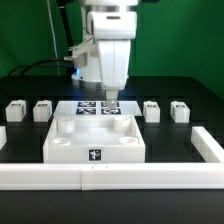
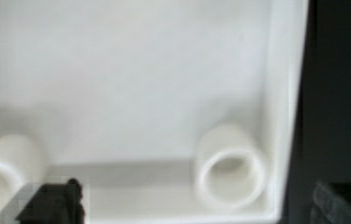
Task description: Assemble square table
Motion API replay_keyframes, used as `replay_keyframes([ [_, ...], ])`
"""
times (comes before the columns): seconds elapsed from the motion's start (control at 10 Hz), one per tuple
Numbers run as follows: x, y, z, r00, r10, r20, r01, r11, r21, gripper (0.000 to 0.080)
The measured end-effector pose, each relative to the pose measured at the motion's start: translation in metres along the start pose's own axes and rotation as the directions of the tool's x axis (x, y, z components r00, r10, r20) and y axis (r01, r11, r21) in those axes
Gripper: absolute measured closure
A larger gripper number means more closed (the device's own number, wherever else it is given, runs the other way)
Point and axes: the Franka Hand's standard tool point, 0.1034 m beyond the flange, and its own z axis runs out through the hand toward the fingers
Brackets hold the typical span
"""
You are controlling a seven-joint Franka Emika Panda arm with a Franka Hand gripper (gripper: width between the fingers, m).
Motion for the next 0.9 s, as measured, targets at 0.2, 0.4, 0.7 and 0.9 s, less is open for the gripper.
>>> replay_keyframes([
  [0.2, -0.011, -0.016, 0.026, 1.000, 0.001, -0.014, -0.001, 1.000, 0.003, 0.0150],
  [0.4, -0.017, -0.024, 0.045, 0.999, 0.027, -0.025, -0.026, 0.999, 0.027, 0.0150],
  [0.7, -0.017, -0.024, 0.045, 0.999, 0.028, -0.025, -0.027, 0.999, 0.028, 0.0192],
  [0.9, -0.017, -0.024, 0.046, 0.999, 0.028, -0.025, -0.027, 0.999, 0.028, 0.0464],
])
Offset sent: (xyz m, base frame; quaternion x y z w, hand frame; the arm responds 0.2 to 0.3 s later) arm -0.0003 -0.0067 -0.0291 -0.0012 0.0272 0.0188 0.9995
